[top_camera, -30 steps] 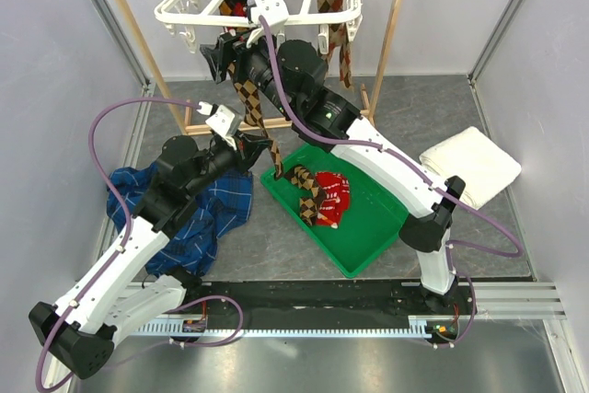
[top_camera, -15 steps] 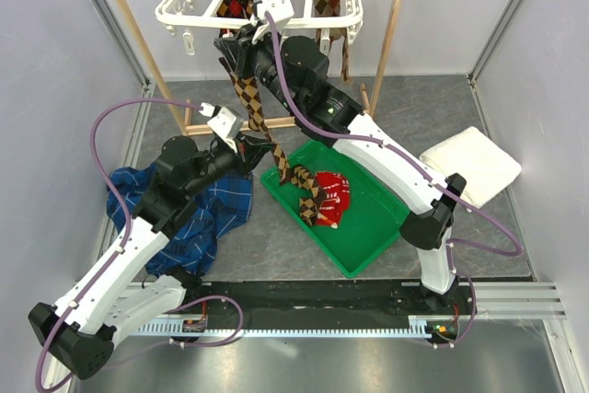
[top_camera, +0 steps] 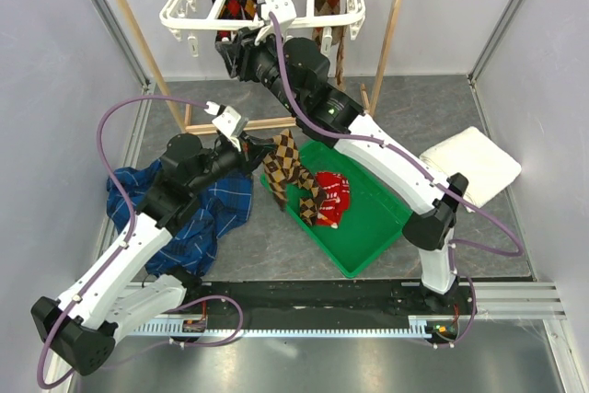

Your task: Remove the socks clipped to the hanger

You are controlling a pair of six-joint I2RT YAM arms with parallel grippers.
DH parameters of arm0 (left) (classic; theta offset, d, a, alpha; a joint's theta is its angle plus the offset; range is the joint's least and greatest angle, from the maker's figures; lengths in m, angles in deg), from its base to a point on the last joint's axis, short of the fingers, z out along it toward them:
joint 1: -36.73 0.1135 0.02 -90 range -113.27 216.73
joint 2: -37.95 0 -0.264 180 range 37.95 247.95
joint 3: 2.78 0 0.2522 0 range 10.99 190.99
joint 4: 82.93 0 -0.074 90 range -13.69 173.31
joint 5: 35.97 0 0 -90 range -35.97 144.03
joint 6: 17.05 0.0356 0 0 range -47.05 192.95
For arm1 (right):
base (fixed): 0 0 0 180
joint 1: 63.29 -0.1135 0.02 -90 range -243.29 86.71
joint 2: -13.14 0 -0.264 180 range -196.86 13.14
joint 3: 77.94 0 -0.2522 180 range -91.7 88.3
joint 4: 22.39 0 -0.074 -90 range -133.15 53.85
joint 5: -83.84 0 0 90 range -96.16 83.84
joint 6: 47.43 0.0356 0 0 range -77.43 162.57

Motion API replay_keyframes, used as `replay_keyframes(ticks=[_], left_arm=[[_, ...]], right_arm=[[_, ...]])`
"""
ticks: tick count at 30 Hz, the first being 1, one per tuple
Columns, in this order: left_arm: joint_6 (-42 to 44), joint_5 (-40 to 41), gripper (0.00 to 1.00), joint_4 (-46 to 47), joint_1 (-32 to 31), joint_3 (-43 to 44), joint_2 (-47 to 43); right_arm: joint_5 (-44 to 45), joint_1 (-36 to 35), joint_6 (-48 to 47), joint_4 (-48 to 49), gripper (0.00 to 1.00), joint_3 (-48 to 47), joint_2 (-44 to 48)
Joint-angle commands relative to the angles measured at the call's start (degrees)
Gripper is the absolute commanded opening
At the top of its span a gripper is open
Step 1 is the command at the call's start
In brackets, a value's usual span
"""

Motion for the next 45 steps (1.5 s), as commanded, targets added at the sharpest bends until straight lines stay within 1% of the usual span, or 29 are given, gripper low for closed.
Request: replay_keyframes(ticks=[1, 2, 4, 5, 7, 8, 9, 10, 13, 14, 15, 16, 17, 18, 19, 20, 21, 23, 26, 30, 31, 33, 34, 36, 37, 39, 40, 41, 45], left_arm=[[0.47, 0.3, 0.02, 2.22, 0.09, -0.09, -0.7], [0.21, 0.92, 0.02, 2.22, 0.0, -0.27, -0.7], [-0.75, 1.1, 0.02, 2.22, 0.0, -0.36, -0.18], [-1.11, 0.84, 0.02, 2.22, 0.0, -0.27, 0.35], [-2.07, 0.4, 0.02, 2.3, -0.96, 0.08, 0.79], [-2.43, 0.4, 0.02, 2.3, -1.4, 0.52, 0.97], [-2.86, 0.66, 0.02, 2.22, -2.36, 0.78, 0.88], [-3.56, 1.62, 0.02, 2.22, -2.89, 0.79, 0.79], [-4.8, 4.51, 0.02, 2.22, -4.57, 0.35, 1.58], [-5.15, 4.96, 0.02, 2.74, -5.0, -0.17, 2.1], [-5.5, 5.32, 0.02, 3.96, -5.97, -0.35, 3.5], [-6.2, 6.28, 0.02, 5.02, -6.67, -0.88, 4.12], [-6.56, 6.63, 0.02, 5.73, -8.42, -1.06, 4.83], [-6.73, 7.6, 0.02, 6.6, -9.65, -1.23, 6.49], [-7.0, 9.87, 0.02, 8.0, -10.89, -1.32, 7.37], [-7.0, 11.2, 0.02, 8.63, -13.59, -0.97, 8.69], [-7.09, 11.9, 0.02, 9.16, -14.75, -0.54, 10.01], [-7.61, 12.88, 0.02, 10.64, -17.3, 1.22, 14.31], [-9.37, 13.84, 0.02, 14.06, -19.15, 2.81, 19.5], [-12.96, 15.51, 0.02, 18.03, -19.42, 2.9, 25.48], [-13.5, 15.52, 0.05, 18.65, -19.51, 2.29, 27.58], [-14.64, 15.6, 0.11, 20.14, -19.51, 1.67, 29.09], [-14.91, 15.69, 0.23, 20.32, -19.42, 1.32, 29.79], [-15.17, 15.52, 0.34, 19.8, -19.51, 1.05, 30.67], [-15.35, 15.43, 0.44, 19.36, -19.51, 1.05, 30.5], [-15.52, 14.9, 0.5, 17.7, -19.51, 0.88, 28.75], [-15.44, 14.64, 0.67, 17.16, -19.51, 0.61, 27.87], [-15.35, 14.46, 0.7, 16.55, -19.51, 0.44, 26.82], [-13.95, 12.7, 0.68, 14.26, -19.51, -1.93, 20.06]], right_arm=[[-0.64, 0.43, 1.5, 1.39, 0.55, 4.32, 5.97], [-0.73, 0.35, 1.76, 1.57, 0.6, 5.98, 7.12], [-1.43, 0.35, 1.85, 2.71, 0.67, 11.87, 10.89], [-1.78, 0.35, 2.11, 2.97, 0.77, 13.98, 12.3], [-3.44, 0.35, 2.55, 3.41, 0.84, 19.6, 16.43], [-4.06, 0.35, 2.9, 3.5, 0.92, 21.54, 17.92], [-4.59, 0.35, 3.34, 3.59, 0.96, 25.47, 21.16], [-5.29, 0.35, 3.69, 3.68, 0.98, 27.43, 22.93], [-7.58, 0.43, 4.92, 3.94, 0.98, 36.56, 30.84], [-8.63, 0.35, 5.62, 4.12, 0.98, 39.28, 32.95], [-9.68, 0.35, 5.89, 5.68, 0.98, 44.7, 37.32], [-10.3, 0.35, 6.15, 5.79, 0.98, 47.11, 39.36], [-10.83, 0.35, 6.24, 5.79, 0.98, 49.31, 41.38], [-10.75, 0.26, 6.42, 5.27, 0.98, 53.07, 45.41], [-10.75, 0.34, 6.59, 5.0, 0.98, 54.85, 47.36], [-10.84, 0.35, 6.77, 4.65, 0.98, 56.61, 49.38], [-10.92, 0.35, 6.77, 3.08, 0.98, 59.67, 53.4], [-10.31, 0.35, 7.21, 1.66, 0.98, 62.41, 57.38], [-7.42, 0.35, 8.26, -1.41, 0.98, 68.38, 66.68], [-2.41, 0.35, 10.37, -4.75, 0.98, 73.14, 74.61], [0.38, 0.35, 10.81, -5.37, 0.98, 74.02, 76.02], [2.07, 0.35, 10.9, -6.69, 0.98, 76.13, 79.36], [4.17, 0.35, 10.73, -6.95, 0.98, 76.66, 80.24], [5.94, 0.35, 10.46, -8.36, 0.98, 76.93, 81.39], [7.08, 0.26, 10.12, -8.88, 0.98, 76.84, 81.66], [8.05, 0.43, 9.76, -10.73, 0.98, 76.58, 81.57], [8.41, 0.35, 9.67, -11.26, 0.98, 76.66, 81.4], [9.63, 0.35, 9.59, -11.79, 0.98, 77.01, 81.39], [12.53, 0.35, 9.32, -11.88, 0.98, 78.51, 81.13]])
